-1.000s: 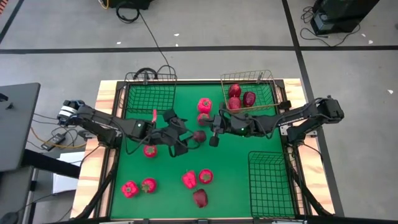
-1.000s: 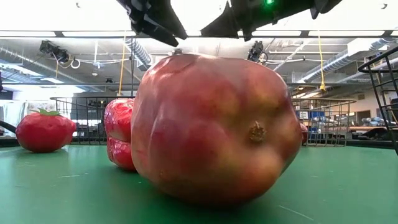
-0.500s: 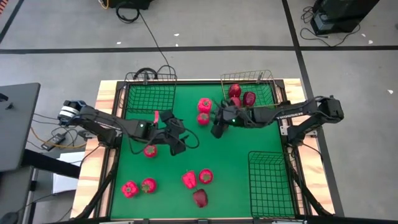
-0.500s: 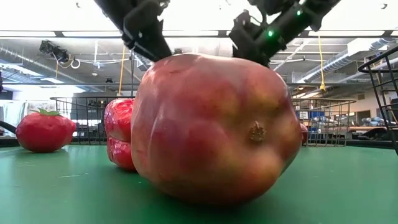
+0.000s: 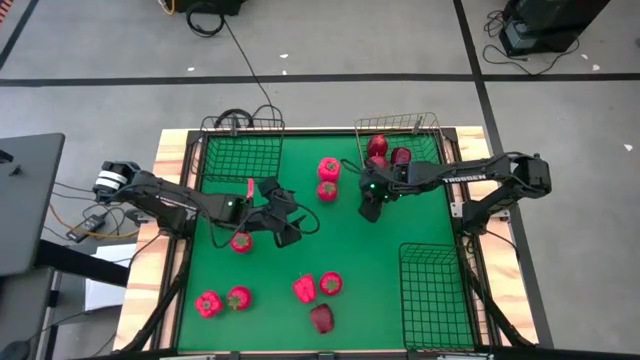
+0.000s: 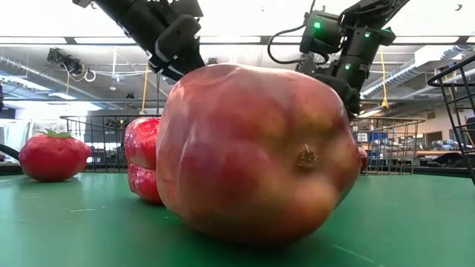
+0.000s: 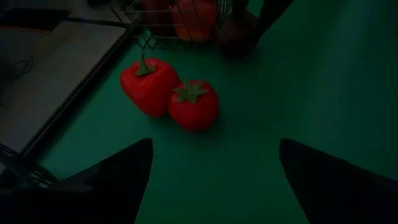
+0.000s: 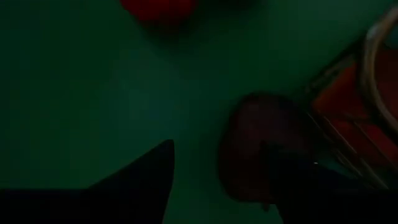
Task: Sort produce into baskets
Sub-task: Put the red apple into the gold wire basket
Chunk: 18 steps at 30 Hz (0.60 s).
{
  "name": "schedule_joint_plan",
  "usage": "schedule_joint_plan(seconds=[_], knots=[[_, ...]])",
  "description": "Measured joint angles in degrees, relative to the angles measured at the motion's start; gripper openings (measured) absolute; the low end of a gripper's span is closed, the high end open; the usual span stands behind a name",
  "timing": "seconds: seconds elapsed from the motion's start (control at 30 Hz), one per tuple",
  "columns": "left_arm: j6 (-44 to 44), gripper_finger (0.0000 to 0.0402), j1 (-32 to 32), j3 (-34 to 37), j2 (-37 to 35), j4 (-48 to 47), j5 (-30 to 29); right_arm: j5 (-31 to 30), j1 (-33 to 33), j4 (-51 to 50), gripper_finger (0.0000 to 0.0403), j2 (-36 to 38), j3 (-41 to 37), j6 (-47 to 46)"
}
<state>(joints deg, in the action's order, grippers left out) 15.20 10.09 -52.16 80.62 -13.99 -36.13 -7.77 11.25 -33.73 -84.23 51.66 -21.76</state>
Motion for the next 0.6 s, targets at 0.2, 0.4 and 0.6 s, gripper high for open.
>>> schedule_joint_plan(seconds=[0.2, 0.4, 0.6], knots=[[-1.0, 0.0355, 0.0, 0.0, 0.0, 0.7, -0.1, -0.3, 0.2, -3.3, 0.0247, 0.1, 0.2, -2.5], [-1.4, 0.0355, 0.0, 0.0, 0.0, 0.4, -0.1, 15.9, 0.1, -5.6, 0.0247, 0.3, 0.2, -2.1], [-1.5, 0.0355, 0.0, 0.0, 0.0, 0.4, -0.1, 26.0, -3.6, -6.0, 0.0247, 1.1, 5.6, -1.6]])
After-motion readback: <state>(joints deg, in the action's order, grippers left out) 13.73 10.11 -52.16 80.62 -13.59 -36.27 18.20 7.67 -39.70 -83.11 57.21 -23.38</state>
